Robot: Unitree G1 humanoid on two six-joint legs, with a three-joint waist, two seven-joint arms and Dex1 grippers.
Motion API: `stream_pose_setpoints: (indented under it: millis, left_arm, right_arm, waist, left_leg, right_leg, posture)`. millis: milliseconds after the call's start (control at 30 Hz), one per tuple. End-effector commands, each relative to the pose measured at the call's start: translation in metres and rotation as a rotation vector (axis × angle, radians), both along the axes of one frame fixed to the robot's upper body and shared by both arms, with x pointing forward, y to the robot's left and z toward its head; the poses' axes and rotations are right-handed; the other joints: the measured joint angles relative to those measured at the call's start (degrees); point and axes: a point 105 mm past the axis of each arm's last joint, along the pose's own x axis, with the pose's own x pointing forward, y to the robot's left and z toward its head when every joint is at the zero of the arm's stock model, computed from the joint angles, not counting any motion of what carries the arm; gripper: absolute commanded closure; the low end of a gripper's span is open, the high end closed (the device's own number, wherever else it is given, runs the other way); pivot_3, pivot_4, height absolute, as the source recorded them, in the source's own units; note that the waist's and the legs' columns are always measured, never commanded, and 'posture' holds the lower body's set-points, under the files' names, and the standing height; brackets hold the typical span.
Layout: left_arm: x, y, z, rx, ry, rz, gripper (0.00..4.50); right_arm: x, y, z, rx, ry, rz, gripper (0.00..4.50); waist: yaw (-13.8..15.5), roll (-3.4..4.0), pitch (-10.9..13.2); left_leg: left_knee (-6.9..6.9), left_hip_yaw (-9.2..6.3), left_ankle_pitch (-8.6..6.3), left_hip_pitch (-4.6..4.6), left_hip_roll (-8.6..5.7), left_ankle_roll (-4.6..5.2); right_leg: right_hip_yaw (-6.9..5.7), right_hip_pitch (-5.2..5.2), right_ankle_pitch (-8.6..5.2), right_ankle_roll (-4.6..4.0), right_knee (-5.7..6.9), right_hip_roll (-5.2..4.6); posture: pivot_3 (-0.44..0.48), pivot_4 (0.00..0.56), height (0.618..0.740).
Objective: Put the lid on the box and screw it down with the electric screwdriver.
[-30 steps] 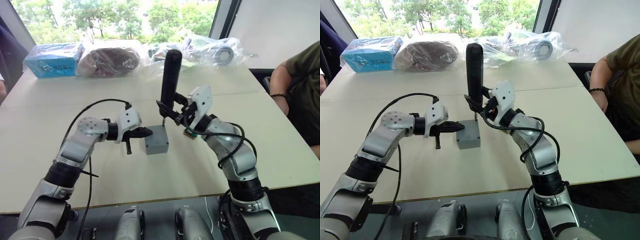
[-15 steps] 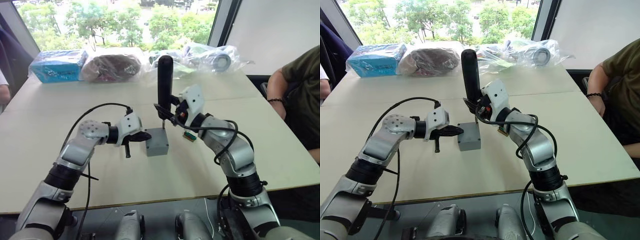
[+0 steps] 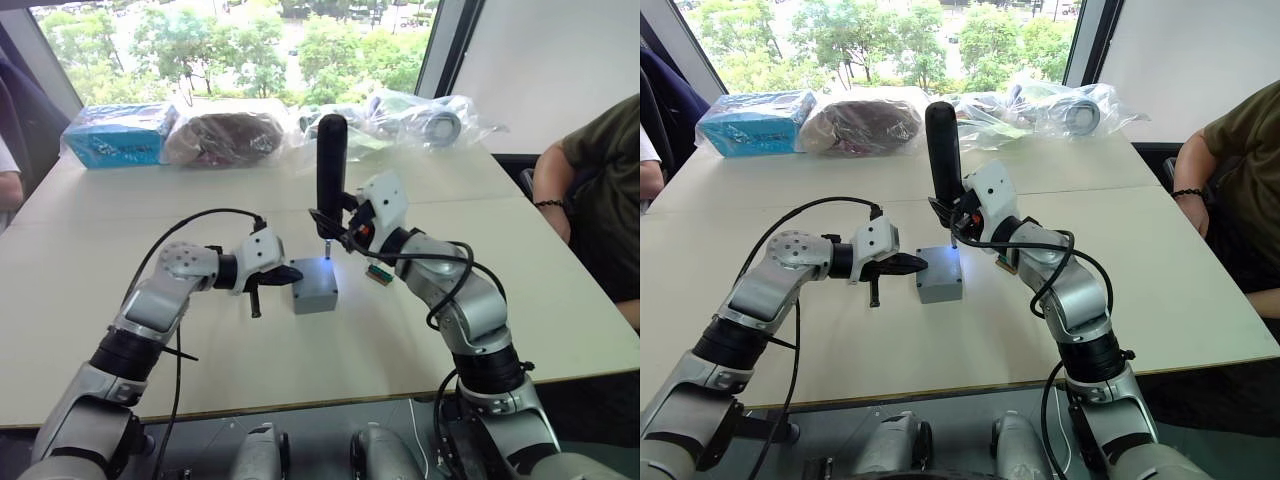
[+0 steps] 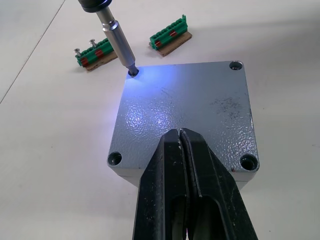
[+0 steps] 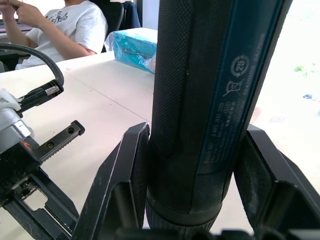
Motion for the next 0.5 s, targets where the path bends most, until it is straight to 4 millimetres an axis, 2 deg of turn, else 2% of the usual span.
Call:
stream_pose_setpoints:
  millis: [33, 233, 333, 400, 500]
  left_arm:
    - [-0.004, 0.003, -0.014, 0.029, 0.044, 0.007, 4.5]
    - [-0.003, 0.001, -0.007, -0.01, 0.029, 0.007, 4.5]
    - [-0.004, -0.002, 0.0, -0.03, 0.02, -0.012, 4.5]
    - [-0.005, -0.005, 0.008, -0.045, 0.002, -0.03, 4.5]
    - [-0.007, -0.008, 0.02, -0.057, -0.036, -0.053, 4.5]
  right_arm:
    - [0.003, -0.01, -0.05, -0.062, 0.193, -0.042, 2.65]
    - [-0.004, -0.001, -0.003, 0.013, 0.045, 0.039, 2.65]
    - [-0.005, -0.001, 0.041, 0.121, -0.043, 0.073, 2.65]
    - [-0.003, -0.007, 0.07, 0.196, -0.081, 0.065, 2.65]
    - [0.0, -0.021, 0.1, 0.251, -0.093, 0.045, 2.65]
  waist:
    - [-0.01, 0.01, -0.04]
    - [-0.11, 0.06, -0.06]
    - [-0.14, 0.21, 0.08]
    - [-0.08, 0.26, 0.32]
    - [-0.06, 0.41, 0.95]
  left_leg:
    - [-0.1, 0.0, 0.0, 0.0, 0.0, 0.0]
    - [-0.45, 0.04, 0.0, 0.02, -0.03, 0.0]
    - [-0.48, 0.07, 0.0, -0.09, -0.03, 0.0]
    - [-0.47, 0.06, 0.01, -0.21, -0.03, 0.0]
    - [-0.47, 0.13, 0.02, -0.45, -0.05, 0.0]
  right_leg:
    - [0.0, 0.01, 0.0, 0.0, -0.11, 0.0]
    - [0.0, 0.03, 0.01, 0.0, -0.44, -0.08]
    - [0.0, -0.11, 0.01, 0.01, -0.45, -0.07]
    - [0.01, -0.23, 0.02, 0.02, -0.43, -0.05]
    - [0.08, -0.51, 0.07, 0.07, -0.39, -0.02]
  posture:
    - [0.0, 0.15, 0.74]
    - [0.0, 0.15, 0.74]
    - [0.0, 0.15, 0.74]
    - [0.0, 0.15, 0.74]
    - [0.0, 0.15, 0.74]
